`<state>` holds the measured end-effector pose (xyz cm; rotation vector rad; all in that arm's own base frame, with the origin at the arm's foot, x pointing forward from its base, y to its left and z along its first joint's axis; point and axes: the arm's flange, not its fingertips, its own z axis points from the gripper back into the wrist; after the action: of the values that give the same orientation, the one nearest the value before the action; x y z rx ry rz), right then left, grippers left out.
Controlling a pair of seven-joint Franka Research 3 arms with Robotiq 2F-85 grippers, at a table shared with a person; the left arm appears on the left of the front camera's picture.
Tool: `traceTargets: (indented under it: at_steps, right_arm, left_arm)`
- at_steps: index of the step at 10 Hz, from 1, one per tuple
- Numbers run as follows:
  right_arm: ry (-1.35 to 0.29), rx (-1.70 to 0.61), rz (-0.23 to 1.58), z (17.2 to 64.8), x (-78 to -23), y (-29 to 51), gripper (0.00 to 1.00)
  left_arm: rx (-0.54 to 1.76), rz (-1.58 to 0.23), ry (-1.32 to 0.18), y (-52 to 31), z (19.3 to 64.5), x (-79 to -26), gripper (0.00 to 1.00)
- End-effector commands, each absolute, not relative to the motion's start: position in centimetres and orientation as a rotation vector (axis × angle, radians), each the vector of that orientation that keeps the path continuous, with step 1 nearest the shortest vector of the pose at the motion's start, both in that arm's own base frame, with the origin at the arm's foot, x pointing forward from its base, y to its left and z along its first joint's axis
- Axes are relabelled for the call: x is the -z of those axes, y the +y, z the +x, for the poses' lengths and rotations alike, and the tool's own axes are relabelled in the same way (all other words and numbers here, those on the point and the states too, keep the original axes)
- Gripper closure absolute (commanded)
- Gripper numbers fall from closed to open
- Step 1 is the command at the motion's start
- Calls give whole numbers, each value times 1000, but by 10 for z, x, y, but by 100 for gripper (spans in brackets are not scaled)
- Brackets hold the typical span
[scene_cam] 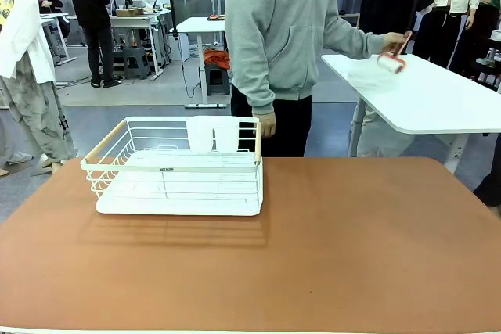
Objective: Clean the table.
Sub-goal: Pick up the Lint Roller when the human hands it over.
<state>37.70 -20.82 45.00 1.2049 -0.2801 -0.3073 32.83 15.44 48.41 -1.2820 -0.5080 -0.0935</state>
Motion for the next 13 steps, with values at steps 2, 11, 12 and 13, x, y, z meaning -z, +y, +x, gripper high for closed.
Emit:
traceTargets:
  at_steps: [2, 11, 12, 13]
  right_arm:
    - [-292, 310, 1217, 373, -454, -204, 0]
    - [-292, 310, 1217, 373, -454, -204, 0]
    - [-292, 310, 1217, 373, -454, -204, 0]
    - [-292, 310, 1217, 373, -454, -204, 0]
  left_arm:
    - [104, -1306, -528, 154, 327, -487, 0]
    - [104, -1306, -528, 154, 327, -487, 0]
    - [104, -1306, -528, 154, 327, -487, 0]
    - [104, -1306, -528, 154, 327, -487, 0]
